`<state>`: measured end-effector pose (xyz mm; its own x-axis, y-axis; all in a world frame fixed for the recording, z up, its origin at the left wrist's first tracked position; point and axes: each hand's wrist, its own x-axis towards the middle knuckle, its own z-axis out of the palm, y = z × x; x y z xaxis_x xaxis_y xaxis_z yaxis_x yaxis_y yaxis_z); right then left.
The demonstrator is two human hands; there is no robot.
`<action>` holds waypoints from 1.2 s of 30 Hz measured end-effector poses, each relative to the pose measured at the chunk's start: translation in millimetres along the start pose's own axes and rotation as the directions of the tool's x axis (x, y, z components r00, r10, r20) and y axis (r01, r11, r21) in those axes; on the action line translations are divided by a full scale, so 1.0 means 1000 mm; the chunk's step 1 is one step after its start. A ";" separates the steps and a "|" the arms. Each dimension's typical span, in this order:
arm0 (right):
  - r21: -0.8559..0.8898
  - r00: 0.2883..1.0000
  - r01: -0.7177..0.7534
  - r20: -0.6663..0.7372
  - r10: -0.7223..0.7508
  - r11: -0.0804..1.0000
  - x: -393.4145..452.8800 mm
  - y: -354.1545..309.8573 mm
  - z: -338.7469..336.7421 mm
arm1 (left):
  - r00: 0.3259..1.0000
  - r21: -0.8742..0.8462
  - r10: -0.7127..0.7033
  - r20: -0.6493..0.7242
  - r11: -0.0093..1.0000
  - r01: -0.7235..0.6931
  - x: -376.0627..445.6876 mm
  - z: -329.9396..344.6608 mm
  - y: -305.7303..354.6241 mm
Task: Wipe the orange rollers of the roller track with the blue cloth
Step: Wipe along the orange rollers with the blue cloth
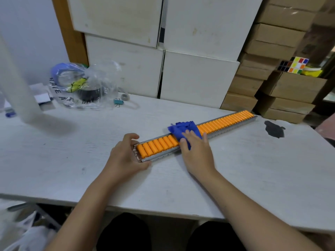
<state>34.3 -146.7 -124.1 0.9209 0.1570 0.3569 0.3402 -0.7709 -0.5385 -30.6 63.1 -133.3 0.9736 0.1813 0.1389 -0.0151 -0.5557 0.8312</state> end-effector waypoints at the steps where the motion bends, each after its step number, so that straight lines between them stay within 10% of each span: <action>1: 0.007 0.999 0.035 -0.001 -0.035 0.999 -0.007 -0.009 0.005 | 1.000 0.004 0.002 0.005 1.000 -0.002 0.000 0.000 0.000; 11: 0.129 0.960 0.255 0.083 -0.266 0.958 -0.057 -0.091 0.035 | 1.000 -0.052 0.002 -0.022 0.999 -0.003 -0.002 -0.002 0.000; 17: 0.517 0.974 -0.123 0.226 0.003 0.847 -0.058 -0.101 0.016 | 0.999 -0.040 0.036 -0.017 0.999 -0.036 -0.008 -0.005 0.011; 26: 0.165 0.928 0.308 0.165 -0.334 0.937 -0.051 -0.083 0.012 | 1.000 -0.088 0.018 0.022 0.996 -0.016 -0.009 -0.006 0.006; 33: 0.229 0.982 0.131 0.106 -0.158 0.964 -0.065 -0.049 -0.038 | 0.997 -0.074 0.080 0.000 0.994 -0.080 -0.008 -0.002 0.002; 36: 0.056 0.945 0.153 0.285 -0.163 0.987 -0.087 -0.024 -0.056 | 0.996 -0.038 0.083 0.020 0.996 -0.083 -0.009 -0.004 0.003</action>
<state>-64.8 -176.4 -99.0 0.8688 0.4497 0.2071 0.4872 -0.7020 -0.5196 -40.3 63.1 -129.6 0.9734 0.1177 0.1968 -0.1041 -0.5378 0.8366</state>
